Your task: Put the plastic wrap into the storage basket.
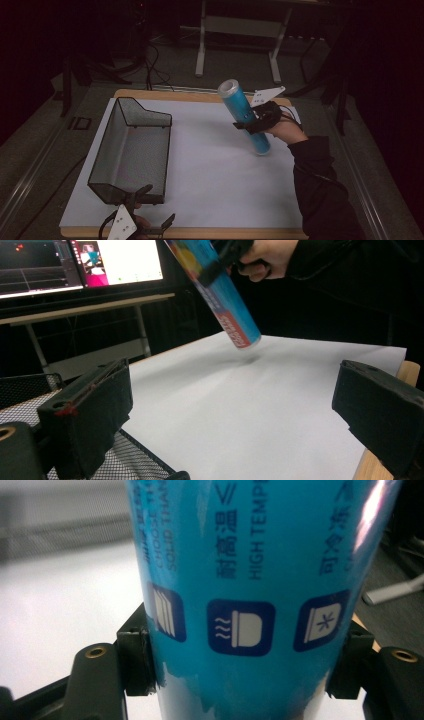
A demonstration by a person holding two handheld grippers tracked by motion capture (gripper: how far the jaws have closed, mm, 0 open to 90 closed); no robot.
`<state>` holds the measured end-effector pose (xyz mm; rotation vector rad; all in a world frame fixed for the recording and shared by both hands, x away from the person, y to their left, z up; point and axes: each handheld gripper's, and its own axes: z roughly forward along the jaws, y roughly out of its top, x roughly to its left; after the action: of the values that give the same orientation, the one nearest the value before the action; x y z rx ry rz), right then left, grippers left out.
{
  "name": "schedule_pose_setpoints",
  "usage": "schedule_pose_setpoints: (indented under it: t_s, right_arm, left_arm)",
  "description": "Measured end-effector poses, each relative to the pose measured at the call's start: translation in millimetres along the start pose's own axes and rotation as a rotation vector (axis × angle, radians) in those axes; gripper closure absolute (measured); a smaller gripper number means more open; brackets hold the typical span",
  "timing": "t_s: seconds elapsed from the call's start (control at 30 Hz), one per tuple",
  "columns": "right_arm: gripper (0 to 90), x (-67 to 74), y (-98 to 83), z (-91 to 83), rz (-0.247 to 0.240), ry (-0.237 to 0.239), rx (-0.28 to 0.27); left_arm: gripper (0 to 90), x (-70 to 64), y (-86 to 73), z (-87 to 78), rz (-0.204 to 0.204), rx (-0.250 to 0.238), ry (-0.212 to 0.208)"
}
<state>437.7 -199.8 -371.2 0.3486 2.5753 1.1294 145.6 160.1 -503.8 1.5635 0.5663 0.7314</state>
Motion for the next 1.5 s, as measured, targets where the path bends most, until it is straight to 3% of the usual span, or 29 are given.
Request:
schedule_pose_setpoints:
  t_s: [0.17, 0.4, 0.5, 0.53, 0.67, 0.87, 0.93, 1.13, 1.17, 1.2, 1.23, 1.3, 1.4, 1.43, 1.5]
  right_arm:
    - [31.9, 4.4, 13.7, -0.5, 0.035, -0.008, -0.063]
    - [31.9, 23.9, 47.8, 1.7, 0.058, 0.012, -0.142]
    - [31.8, 34.7, 65.5, 8.4, 0.124, -0.001, -0.187]
    - [31.8, 34.7, 65.5, 8.4, 0.124, -0.001, -0.187]
    - [31.8, 44.6, 85.0, 14.5, 0.204, 0.036, -0.249]
    - [31.8, 58.4, 107.7, 21.5, 0.228, 0.008, -0.277]
    - [31.7, 64.0, 121.7, 24.3, 0.277, 0.023, -0.308]
    - [31.8, 76.7, 146.7, 31.5, 0.325, 0.057, -0.377]
    - [31.8, 82.4, 154.5, 37.1, 0.370, 0.053, -0.405]
    - [31.8, 82.4, 154.5, 37.1, 0.370, 0.053, -0.405]
    - [31.8, 86.5, 159.9, 43.5, 0.413, 0.071, -0.434]
    - [31.8, 91.6, 164.6, 50.8, 0.447, 0.081, -0.447]
    - [31.8, 96.0, 166.8, 59.6, 0.484, 0.095, -0.458]
    - [31.8, 99.5, 167.5, 70.8, 0.535, 0.102, -0.452]
    - [31.8, 101.5, 165.8, 82.8, 0.587, 0.122, -0.439]
  left_arm:
    - [3.1, 0.1, 0.6, 0.0, 0.004, -0.004, -0.002]
    - [3.1, 0.9, 1.7, 0.4, -0.001, -0.006, -0.005]
    - [3.1, -0.1, 2.4, 0.7, 0.012, -0.004, -0.014]
    - [3.1, -0.1, 2.4, 0.7, 0.012, -0.004, -0.014]
    - [3.1, 1.1, 2.3, 1.7, 0.008, -0.003, -0.021]
    - [3.1, 2.8, 1.9, 1.8, 0.006, -0.004, -0.027]
    - [3.1, 3.6, 1.7, 1.0, 0.002, -0.006, -0.023]
    - [3.1, 4.4, 2.7, 1.7, 0.009, -0.014, -0.019]
    - [3.1, 4.0, 2.9, 1.8, 0.011, -0.017, -0.023]
    - [3.1, 3.6, 3.0, 1.7, 0.017, -0.017, -0.022]
    - [3.1, 3.2, 3.4, 1.7, 0.029, -0.012, -0.015]
    - [3.1, 4.0, 3.3, 0.9, 0.031, -0.016, -0.017]
    - [3.1, 5.1, 3.1, 0.8, 0.022, -0.018, -0.017]
    - [3.1, 5.6, 3.4, 0.7, 0.022, -0.017, -0.017]
    - [3.1, 4.8, 3.6, 0.6, 0.027, -0.023, -0.021]
